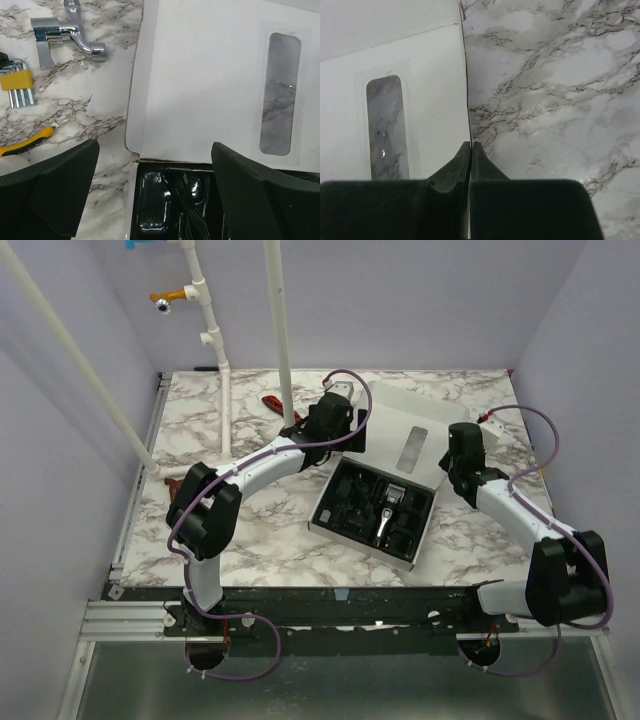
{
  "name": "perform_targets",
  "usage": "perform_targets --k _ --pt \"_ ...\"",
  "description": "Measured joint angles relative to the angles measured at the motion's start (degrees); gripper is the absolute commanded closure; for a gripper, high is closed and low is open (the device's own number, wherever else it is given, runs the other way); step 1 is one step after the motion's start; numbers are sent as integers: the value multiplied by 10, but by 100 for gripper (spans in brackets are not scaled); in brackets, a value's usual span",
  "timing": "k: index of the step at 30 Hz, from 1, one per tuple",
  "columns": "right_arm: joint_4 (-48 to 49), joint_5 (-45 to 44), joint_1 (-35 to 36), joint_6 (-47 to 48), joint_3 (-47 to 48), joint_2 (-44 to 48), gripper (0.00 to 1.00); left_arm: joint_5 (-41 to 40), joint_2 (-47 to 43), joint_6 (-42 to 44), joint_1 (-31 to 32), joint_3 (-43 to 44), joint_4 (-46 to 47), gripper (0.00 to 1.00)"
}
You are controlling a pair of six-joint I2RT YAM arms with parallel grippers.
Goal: Sort the hair-cutting tools
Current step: Close the storage box at the center of the board.
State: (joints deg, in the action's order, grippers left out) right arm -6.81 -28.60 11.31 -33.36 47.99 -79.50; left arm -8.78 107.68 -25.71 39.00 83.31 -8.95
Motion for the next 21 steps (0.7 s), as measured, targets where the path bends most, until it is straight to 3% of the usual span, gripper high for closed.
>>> perform_targets --k 8,14,21 --pt "65 20 0 24 -143 196 99 -4 -22 -5 0 -18 10 2" --pt "85 40 0 50 -177 259 99 -4 -26 6 0 -16 36 4" --pt "86 66 0 59 -193 308 99 31 -25 31 -7 -16 104 21"
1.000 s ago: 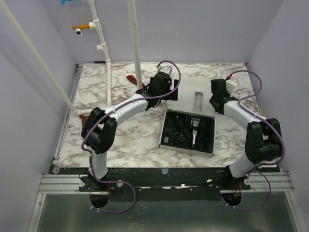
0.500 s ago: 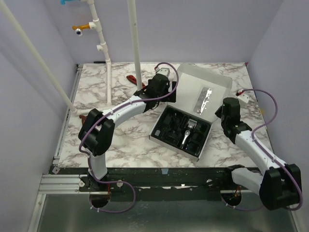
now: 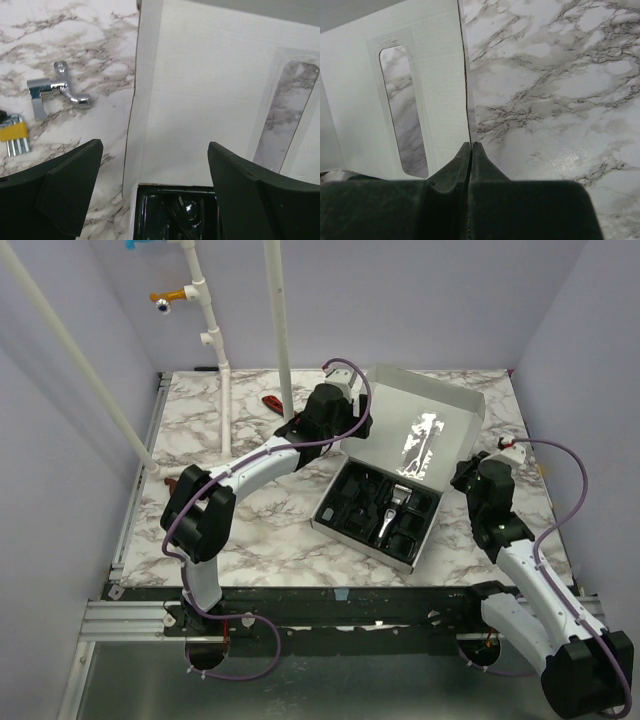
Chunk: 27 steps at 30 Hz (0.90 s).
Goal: Sort the hair-cutting tools
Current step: Close the storage box at the center of the board.
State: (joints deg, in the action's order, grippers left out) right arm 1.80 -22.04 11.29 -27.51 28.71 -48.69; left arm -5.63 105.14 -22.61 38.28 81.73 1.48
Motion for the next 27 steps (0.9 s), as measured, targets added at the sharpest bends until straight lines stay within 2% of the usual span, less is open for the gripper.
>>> perform_targets --k 5,10,14,18,22,27 --pt "-8 20 0 1 -1 35 99 50 20 15 -19 7 61 22" --pt "-21 33 0 1 -1 58 99 85 66 22 -37 40 70 18" --pt "-24 37 0 0 -2 65 99 95 91 31 -46 56 67 20" --pt "-28 38 0 -1 -8 65 99 110 116 35 -49 83 61 38" --pt "-37 38 0 -1 -10 65 99 143 120 36 -50 79 80 66" --pt "-39 38 0 -5 -10 65 99 179 113 29 -50 37 126 87"
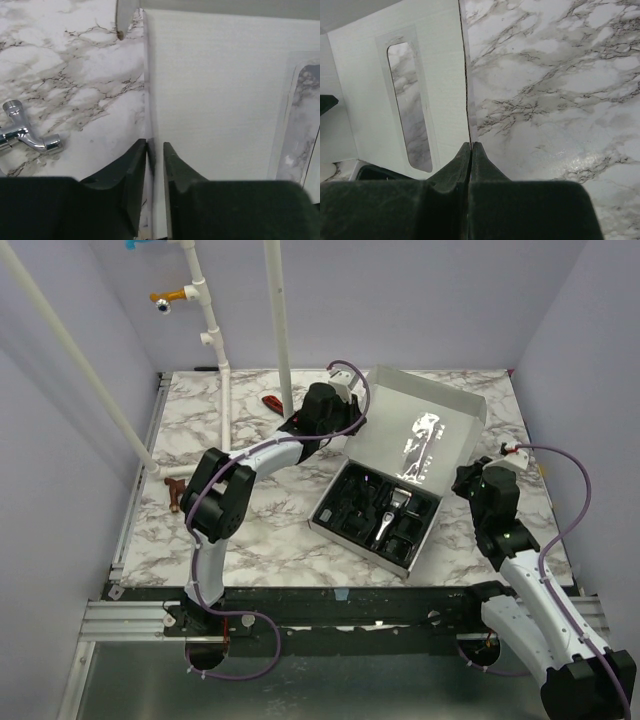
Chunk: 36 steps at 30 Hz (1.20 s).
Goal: Sort the hair-cutting tools
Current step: Close the storage box at the center of the board.
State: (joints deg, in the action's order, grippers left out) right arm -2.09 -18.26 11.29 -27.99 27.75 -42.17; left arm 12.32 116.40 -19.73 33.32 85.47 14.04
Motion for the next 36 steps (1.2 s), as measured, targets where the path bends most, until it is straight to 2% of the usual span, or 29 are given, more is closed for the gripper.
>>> perform_targets --k 2,3,5,9,13,19,26,30,36 --pt "-6 0 0 0 0 0 86 5 -5 -2 0 -15 13 94" --pt "-9 0 0 -2 0 0 70 6 -9 -4 -1 -24 20 96" --pt "-10 2 0 -9 0 0 54 9 -20 -10 -4 -42 32 99" --pt "-10 -6 0 -21 5 -6 40 12 -61 -20 -3 -102 64 100" --pt "-23 -32 0 -37 24 -29 35 -3 -99 -32 0 -158 91 100" --pt "-49 -86 0 -61 48 -58 35 -73 -170 -38 26 -250 127 100" --pt "-87 -119 0 -89 50 -29 32 -170 -217 -37 60 -312 151 100" --pt "-85 -116 0 -97 50 -13 33 -212 -235 -37 74 -353 181 100" --pt "-68 -66 0 -89 47 -51 36 -258 -257 -34 92 -400 230 100"
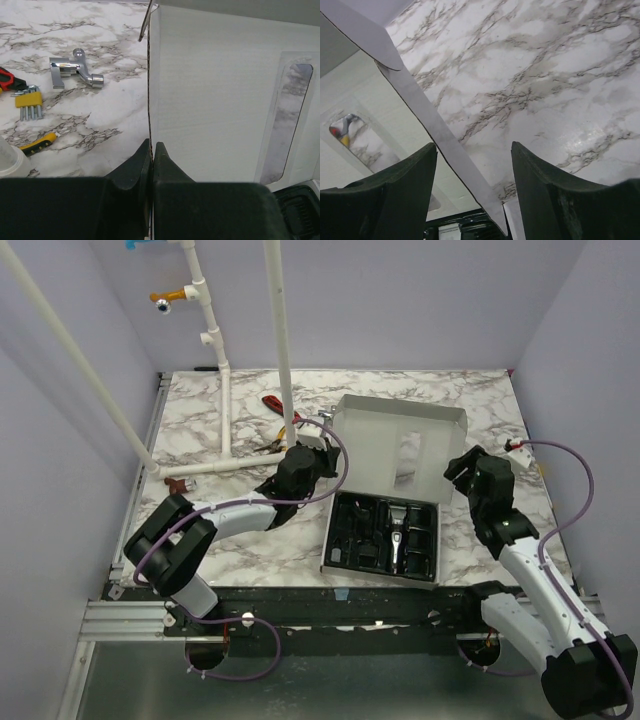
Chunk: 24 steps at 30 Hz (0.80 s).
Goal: Sort the hair-cutting tools
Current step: Close the storage box at the center of the board.
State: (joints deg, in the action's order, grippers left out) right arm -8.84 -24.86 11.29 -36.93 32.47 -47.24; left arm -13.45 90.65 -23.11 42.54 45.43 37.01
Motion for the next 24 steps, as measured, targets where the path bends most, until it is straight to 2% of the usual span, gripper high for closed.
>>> perform_targets --k 3,6,11,13,16,17,18,20,21,24 --pt "16 31 0 12 -1 -3 41 -12 -7 1 4 -16 15 100" --pt "43 58 0 23 -1 -15 59 -20 -12 5 7 -28 32 100" --pt "63 100 0 36 12 -78 82 -28 -13 21 8 -28 38 100" --pt "68 113 0 41 20 -98 89 -31 -13 31 8 -28 40 100" --pt "79 132 -1 50 23 -108 93 -38 -13 47 8 -24 45 98" --pt "84 138 0 54 23 -107 94 -40 -13 52 8 -22 51 95" --pt "93 147 0 56 21 -103 95 -43 -14 57 7 -22 59 87" --pt "105 155 0 55 17 -95 95 -50 -18 64 5 -22 73 66" --pt "115 161 0 55 10 -86 95 -50 -22 62 4 -23 78 58" --pt "137 176 0 58 -21 -49 97 -49 -44 56 6 -38 104 45"
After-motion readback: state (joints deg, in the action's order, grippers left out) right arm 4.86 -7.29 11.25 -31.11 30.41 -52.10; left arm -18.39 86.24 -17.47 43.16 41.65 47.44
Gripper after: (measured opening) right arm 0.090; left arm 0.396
